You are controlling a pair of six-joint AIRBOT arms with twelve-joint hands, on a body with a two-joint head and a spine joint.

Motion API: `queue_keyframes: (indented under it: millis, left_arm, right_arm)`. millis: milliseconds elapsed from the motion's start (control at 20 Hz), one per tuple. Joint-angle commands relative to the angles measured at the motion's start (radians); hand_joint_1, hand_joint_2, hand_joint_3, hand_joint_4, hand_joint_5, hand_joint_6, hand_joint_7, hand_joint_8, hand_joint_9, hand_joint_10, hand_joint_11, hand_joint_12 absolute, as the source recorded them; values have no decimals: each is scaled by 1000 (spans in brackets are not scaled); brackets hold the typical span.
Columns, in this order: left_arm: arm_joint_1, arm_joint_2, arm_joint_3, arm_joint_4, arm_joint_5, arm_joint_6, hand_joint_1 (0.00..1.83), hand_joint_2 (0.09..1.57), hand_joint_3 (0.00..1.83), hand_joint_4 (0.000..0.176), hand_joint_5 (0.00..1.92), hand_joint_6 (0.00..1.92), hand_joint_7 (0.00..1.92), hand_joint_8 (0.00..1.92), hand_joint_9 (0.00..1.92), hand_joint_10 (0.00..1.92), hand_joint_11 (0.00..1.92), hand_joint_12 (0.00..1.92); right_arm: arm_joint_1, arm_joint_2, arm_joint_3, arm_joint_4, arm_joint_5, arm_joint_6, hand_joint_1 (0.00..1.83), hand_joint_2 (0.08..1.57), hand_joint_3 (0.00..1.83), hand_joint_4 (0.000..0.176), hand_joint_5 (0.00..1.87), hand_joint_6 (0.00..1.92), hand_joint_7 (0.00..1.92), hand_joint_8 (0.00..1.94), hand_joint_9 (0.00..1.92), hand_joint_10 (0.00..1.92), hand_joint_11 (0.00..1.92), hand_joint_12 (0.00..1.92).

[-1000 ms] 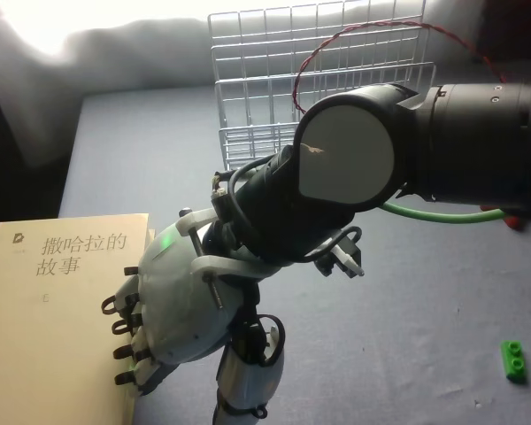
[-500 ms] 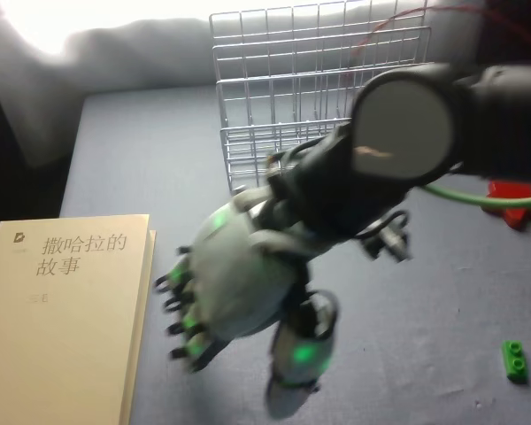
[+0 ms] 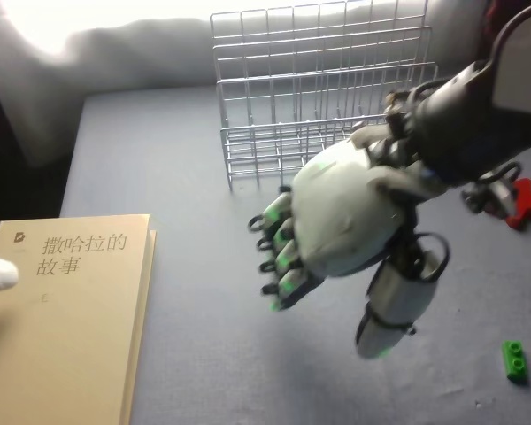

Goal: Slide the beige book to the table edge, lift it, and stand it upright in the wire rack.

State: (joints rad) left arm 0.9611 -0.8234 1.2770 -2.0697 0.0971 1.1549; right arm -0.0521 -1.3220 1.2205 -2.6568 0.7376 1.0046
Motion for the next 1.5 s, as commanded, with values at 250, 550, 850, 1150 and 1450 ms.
queue_keyframes:
  millis: [250,550,850,1150,1450]
  left_arm:
    - [-14,-39,34,-16,-22,-3,899,1041,7,0,0,0,0,0,0,0,0,0]
    - [-23,-78,51,-15,-39,-3,951,1032,0,0,13,0,0,0,0,0,0,0]
    - [-22,-76,37,-14,-87,-3,963,1024,0,0,87,19,0,0,0,0,0,0]
    - [-19,-59,28,-15,-94,-3,1008,1014,0,0,104,16,42,13,40,13,25,12]
    - [-19,-47,31,-15,-94,-3,1124,1029,0,0,450,22,347,7,332,9,0,828]
  right_arm:
    - [44,87,-29,24,-84,69,75,1139,0,0,233,1,261,0,248,1,0,618]
    - [32,191,-78,36,-158,179,80,1145,2,0,241,2,256,1,238,1,0,624]
    - [38,249,-92,-29,-169,317,87,1143,1,0,255,0,261,0,247,1,0,677]
    - [46,302,-92,-44,-182,372,93,1144,0,0,257,0,268,0,260,0,0,702]
    - [48,347,-92,-161,-181,543,90,1142,0,0,267,5,275,2,268,2,0,744]
